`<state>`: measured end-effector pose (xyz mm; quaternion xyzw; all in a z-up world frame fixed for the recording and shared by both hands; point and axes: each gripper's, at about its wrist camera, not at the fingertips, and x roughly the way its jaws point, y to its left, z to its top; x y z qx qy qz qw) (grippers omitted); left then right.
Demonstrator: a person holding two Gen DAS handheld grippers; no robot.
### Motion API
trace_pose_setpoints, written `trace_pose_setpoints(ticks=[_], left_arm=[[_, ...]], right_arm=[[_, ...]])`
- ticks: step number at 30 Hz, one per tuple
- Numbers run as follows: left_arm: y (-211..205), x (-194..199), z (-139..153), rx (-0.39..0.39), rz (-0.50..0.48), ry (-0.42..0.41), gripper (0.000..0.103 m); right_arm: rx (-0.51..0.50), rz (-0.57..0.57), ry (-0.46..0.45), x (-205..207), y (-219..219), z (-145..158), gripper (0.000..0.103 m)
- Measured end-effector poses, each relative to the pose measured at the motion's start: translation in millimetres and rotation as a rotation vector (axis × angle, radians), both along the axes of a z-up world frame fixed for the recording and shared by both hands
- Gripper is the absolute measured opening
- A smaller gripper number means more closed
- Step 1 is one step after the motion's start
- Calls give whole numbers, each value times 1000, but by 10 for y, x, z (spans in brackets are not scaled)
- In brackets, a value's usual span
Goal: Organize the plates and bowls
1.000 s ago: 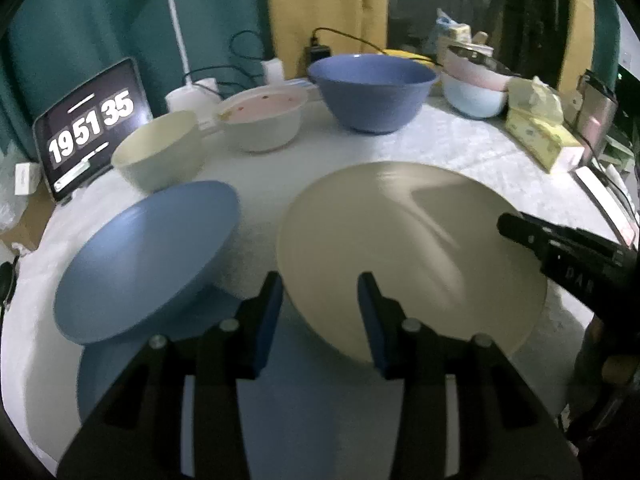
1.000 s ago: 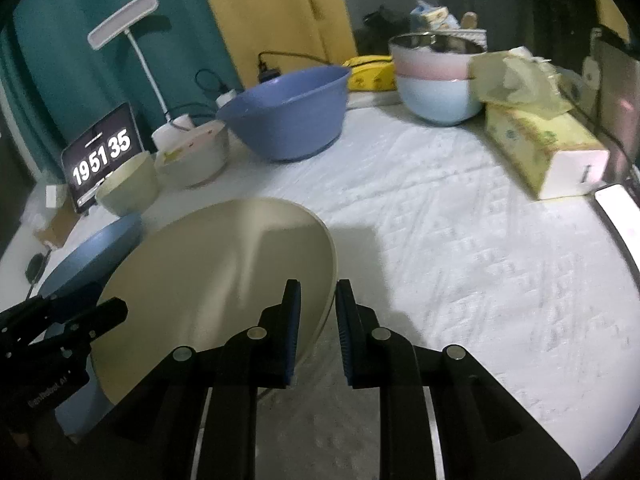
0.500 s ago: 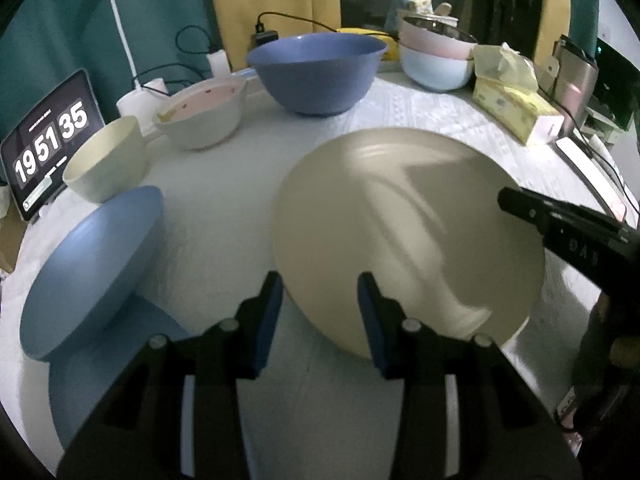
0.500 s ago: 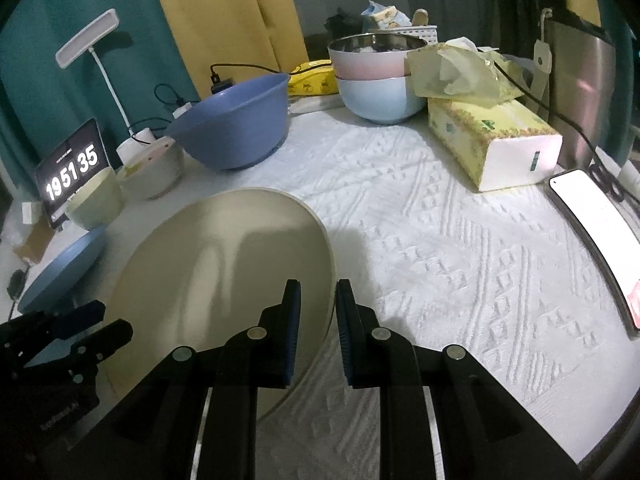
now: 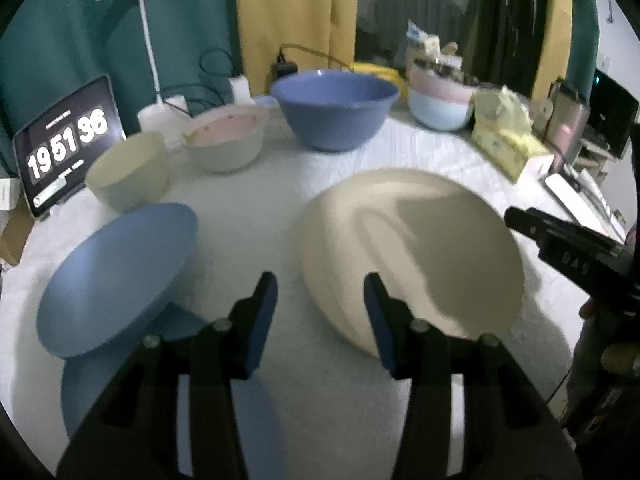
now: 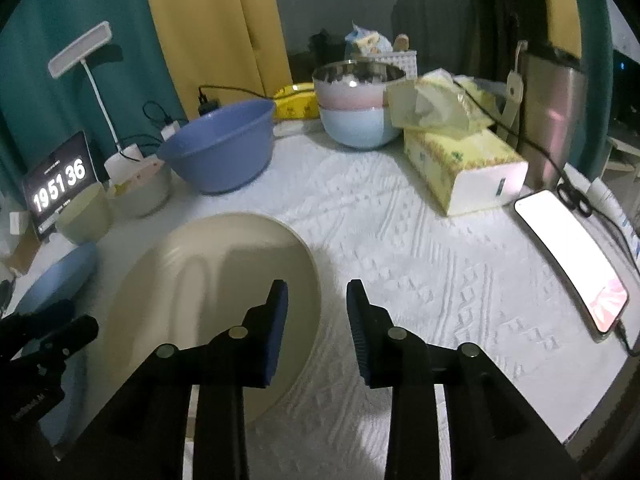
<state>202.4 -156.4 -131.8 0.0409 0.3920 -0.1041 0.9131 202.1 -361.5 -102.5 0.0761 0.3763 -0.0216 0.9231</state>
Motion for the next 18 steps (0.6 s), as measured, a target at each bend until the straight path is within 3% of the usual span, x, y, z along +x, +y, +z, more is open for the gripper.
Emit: trace_pose_setpoints(ticks=[18], left_arm=[[762,-273,410,-91,86,-161,50]], right_arm=[[-63,104,-66,-117,785,426,35]])
